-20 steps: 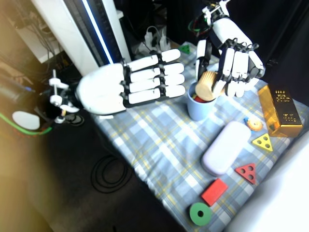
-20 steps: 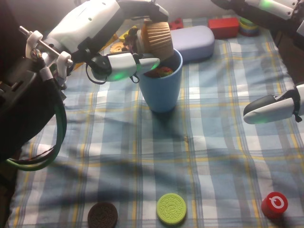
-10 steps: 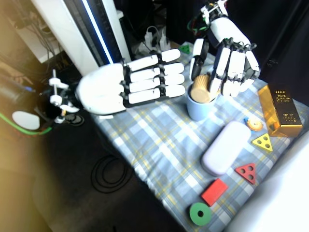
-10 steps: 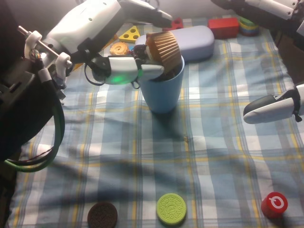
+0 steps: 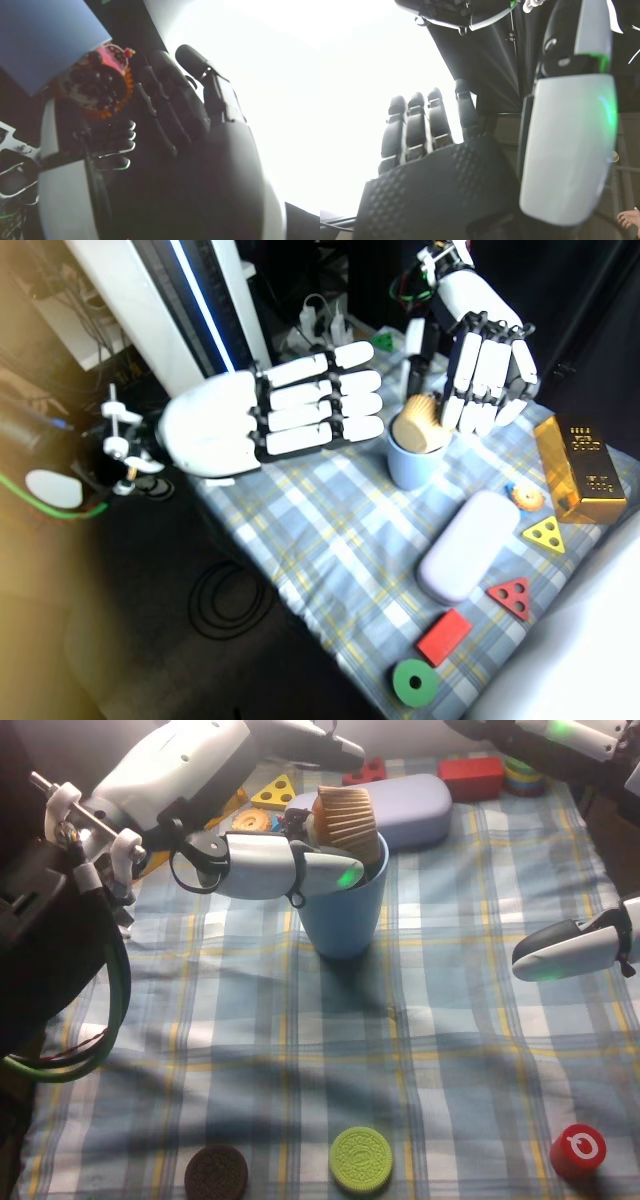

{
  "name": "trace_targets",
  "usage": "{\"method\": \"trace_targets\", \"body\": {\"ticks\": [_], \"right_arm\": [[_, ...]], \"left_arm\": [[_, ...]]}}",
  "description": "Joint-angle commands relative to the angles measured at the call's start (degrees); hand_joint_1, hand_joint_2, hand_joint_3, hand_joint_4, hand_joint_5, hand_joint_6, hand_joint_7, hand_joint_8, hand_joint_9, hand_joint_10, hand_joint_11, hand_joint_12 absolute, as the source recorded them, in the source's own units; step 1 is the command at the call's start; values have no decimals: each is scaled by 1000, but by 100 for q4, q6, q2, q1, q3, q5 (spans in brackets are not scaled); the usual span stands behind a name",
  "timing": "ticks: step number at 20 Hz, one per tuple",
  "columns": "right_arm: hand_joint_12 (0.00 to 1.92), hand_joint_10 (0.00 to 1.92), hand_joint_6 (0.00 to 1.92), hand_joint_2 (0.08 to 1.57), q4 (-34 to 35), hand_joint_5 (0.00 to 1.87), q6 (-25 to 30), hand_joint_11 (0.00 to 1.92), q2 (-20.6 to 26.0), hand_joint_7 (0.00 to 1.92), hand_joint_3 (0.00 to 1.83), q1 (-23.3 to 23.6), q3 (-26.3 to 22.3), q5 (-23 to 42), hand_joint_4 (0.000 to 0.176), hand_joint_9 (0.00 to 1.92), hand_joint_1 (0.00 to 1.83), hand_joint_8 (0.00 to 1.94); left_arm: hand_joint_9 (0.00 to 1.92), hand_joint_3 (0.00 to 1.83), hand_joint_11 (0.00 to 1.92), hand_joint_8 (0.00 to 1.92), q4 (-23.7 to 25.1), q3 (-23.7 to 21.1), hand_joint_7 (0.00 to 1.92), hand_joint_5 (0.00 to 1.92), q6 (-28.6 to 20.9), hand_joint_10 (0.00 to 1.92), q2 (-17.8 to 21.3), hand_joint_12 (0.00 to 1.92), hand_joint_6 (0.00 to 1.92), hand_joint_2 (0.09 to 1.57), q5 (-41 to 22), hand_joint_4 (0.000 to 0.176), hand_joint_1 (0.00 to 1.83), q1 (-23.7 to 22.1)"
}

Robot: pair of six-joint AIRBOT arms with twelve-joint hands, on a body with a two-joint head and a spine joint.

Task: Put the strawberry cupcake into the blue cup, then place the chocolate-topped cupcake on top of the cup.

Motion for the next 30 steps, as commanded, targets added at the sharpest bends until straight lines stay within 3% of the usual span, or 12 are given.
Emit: {"method": "trace_targets", "body": {"ticks": [1,7,10,16,17,18,20,23,24,25,27,30], "right_arm": [[92,0,0,770,200,0,33,0,-15,0,0,48,-4,684,85,0,527,0],[92,0,0,770,202,0,33,0,-25,0,0,49,7,683,85,0,527,0],[92,0,0,770,219,0,16,0,-19,0,0,49,13,682,85,0,527,0],[92,0,0,770,590,0,-182,0,25,0,0,-199,-3,684,85,0,527,0],[177,11,0,788,733,2,-280,116,40,105,0,-301,-26,685,46,104,499,3],[35,1,0,818,875,0,-407,22,46,50,9,-398,-55,687,105,20,457,7],[10,1,0,832,1162,0,-509,21,50,45,12,-599,-75,754,86,4,332,10],[34,1,0,959,1937,0,-671,64,30,35,20,-1206,-94,1339,62,18,168,1],[4,0,0,887,2198,0,-803,7,30,43,0,-1398,-124,1587,123,0,8,11],[0,0,0,879,2468,0,-946,1,41,57,0,-1630,-179,1863,128,0,1,15],[10,11,0,951,2879,0,-1254,22,68,83,16,-2003,-324,2376,67,32,0,18],[14,0,0,911,3239,0,-1715,30,55,25,0,-2315,-572,3025,91,2,0,0]], "left_arm": [[668,0,11,8,119,-8,796,741,-25,20,38,1394,0,858,-698,32,736,-93],[502,0,2,1,161,-121,521,462,-22,1,224,1014,0,833,-717,0,671,-83],[261,0,1,0,163,-180,280,230,-21,0,384,642,0,733,-665,58,272,-15],[26,13,26,2,-583,-395,53,28,-22,3,930,14,7,862,-843,23,168,800],[25,8,62,0,-812,-479,28,26,-22,2,1033,29,4,858,-1027,8,21,1025],[38,1,76,0,-998,-561,16,14,-21,7,1115,35,0,844,-1211,7,3,1248],[51,15,77,4,-1355,-721,26,10,-19,9,1234,37,0,881,-1639,43,0,1680],[47,15,50,7,-1889,-1038,59,42,-17,4,1351,26,7,967,-2659,18,0,2369],[22,16,38,2,-1977,-1162,52,50,-17,1,1396,21,7,989,-3019,35,0,2558],[73,7,94,4,-2062,-1314,90,84,-8,7,1449,42,6,997,-3436,12,0,2749],[100,0,98,8,-2206,-1564,110,82,39,13,1525,42,2,952,-4078,103,0,3101],[108,0,94,0,-2361,-1724,129,108,36,1,1485,35,0,928,-4711,136,0,3446]]}}
